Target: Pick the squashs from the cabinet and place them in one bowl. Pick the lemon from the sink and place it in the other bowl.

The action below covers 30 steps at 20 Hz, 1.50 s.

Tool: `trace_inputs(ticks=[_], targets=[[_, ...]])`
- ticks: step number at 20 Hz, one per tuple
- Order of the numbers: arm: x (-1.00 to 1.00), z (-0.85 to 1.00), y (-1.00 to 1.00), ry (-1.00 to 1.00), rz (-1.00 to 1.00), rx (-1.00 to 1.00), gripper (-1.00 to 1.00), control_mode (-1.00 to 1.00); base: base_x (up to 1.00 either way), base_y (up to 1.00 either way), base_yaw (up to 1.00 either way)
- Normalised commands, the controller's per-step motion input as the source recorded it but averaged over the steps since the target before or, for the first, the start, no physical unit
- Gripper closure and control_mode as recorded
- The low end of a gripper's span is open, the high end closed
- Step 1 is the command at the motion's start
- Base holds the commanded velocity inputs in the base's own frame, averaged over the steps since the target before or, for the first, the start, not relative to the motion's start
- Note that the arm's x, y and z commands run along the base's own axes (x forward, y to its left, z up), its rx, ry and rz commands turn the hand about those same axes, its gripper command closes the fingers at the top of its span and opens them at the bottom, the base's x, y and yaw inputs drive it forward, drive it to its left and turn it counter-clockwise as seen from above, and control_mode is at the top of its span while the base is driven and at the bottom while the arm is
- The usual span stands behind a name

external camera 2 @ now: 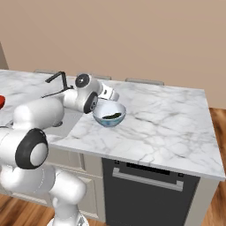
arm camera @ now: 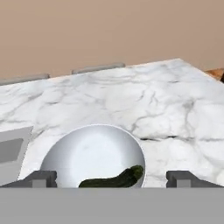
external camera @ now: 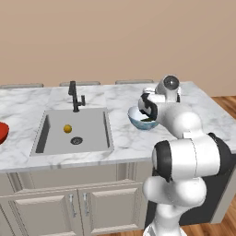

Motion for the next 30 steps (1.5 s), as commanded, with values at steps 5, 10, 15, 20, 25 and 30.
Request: trace_inputs(ticks=[5, 10, 15, 20, 25, 30], targets=[[-0.12, 0.02, 0.00, 0.03, -0.12, 0.67, -1.00, -1.00, 0.00, 0.00, 0.00], [-0.33, -0.32, 0.02, 0.06, -0.03, 0.43, -1.00, -1.00, 0.00, 0.00, 0.00], [-0.40, -0.45, 0.29, 0.08, 0.00, 0.13, -1.00, -1.00, 0.00, 0.00, 0.00], [-0.41, -0.41, 0.48, 0.06, 0.00, -0.03, -1.00, -1.00, 0.00, 0.00, 0.00], [-0.22, -0.13, 0.26, 0.06, 0.00, -0.12, -1.00, -1.00, 0.00, 0.00, 0.00], [-0.01, 0.00, 0.06, 0.07, 0.00, -0.18, -1.00, -1.00, 0.00, 0.00, 0.00]])
